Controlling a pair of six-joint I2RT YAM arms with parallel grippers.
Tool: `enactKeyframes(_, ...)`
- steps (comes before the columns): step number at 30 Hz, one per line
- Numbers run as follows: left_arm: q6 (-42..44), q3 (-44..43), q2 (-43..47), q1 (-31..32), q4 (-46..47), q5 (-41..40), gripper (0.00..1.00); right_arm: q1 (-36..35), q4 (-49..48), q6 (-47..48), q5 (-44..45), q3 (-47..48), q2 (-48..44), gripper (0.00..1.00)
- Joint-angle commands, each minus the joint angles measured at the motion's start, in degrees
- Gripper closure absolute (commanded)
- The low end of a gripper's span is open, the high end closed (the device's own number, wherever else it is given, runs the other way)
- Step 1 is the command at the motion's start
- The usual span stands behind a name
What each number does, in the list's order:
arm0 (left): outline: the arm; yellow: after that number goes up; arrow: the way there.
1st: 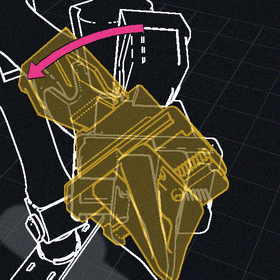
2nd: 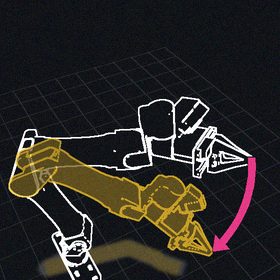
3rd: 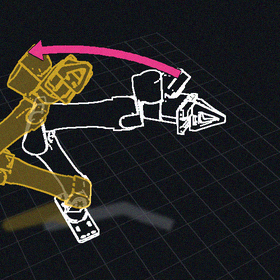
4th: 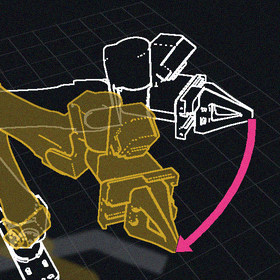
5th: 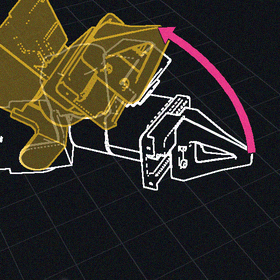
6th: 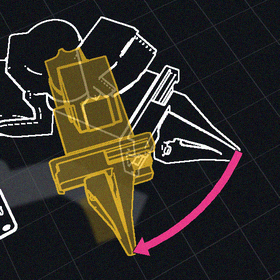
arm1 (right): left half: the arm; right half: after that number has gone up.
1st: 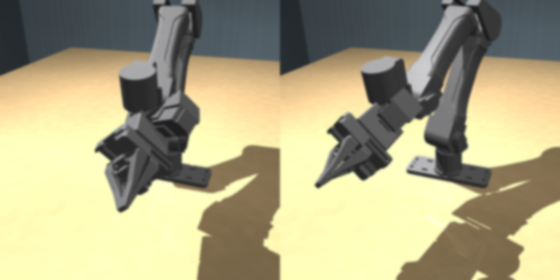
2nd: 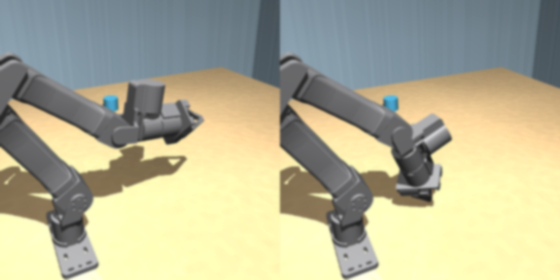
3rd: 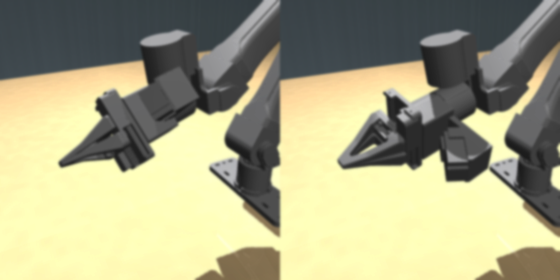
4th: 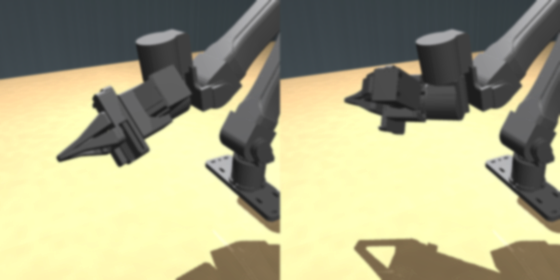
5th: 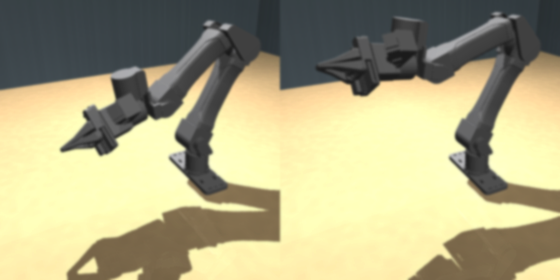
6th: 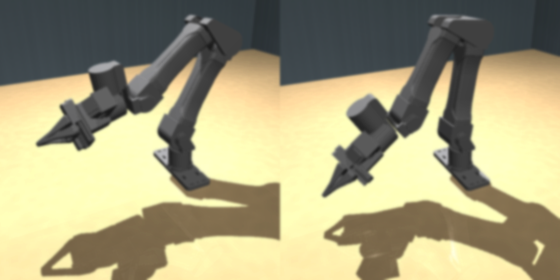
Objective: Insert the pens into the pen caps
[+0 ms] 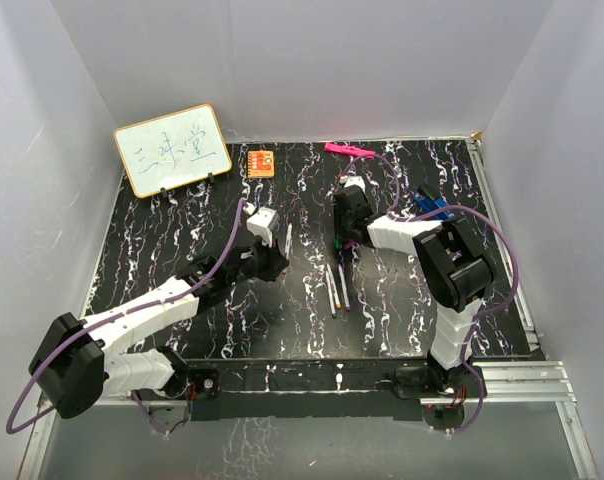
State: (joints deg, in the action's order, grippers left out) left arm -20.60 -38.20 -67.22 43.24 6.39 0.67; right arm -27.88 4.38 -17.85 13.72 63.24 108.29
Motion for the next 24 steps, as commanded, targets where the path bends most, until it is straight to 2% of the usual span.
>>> enactKeyframes(1,0.0,-2.4,0.4,-0.2,0.2,0.7,1.0,-0.8,1.3,-0.2,1.5,1.8,0.3,0.69)
enactKeyframes(9,-0.1,-2.5,0.1,-0.2,0.1,1.0,1.0,-1.1,1.9,-1.3,1.5,0.6,0.3,0.73)
enactKeyframes(14,-0.1,-2.2,0.3,-0.2,0.4,1.4,1.0,-1.1,3.5,-2.4,1.3,1.6,1.5,0.83)
enactKeyframes(18,-0.1,-2.1,0.7,-0.2,0.2,1.2,1.0,-1.1,4.7,-3.5,0.4,1.9,1.7,1.0)
enactKeyframes(24,0.4,-1.9,0.9,-0.2,-0.3,0.1,1.0,-1.1,4.7,-3.4,-0.3,2.2,1.7,1.0)
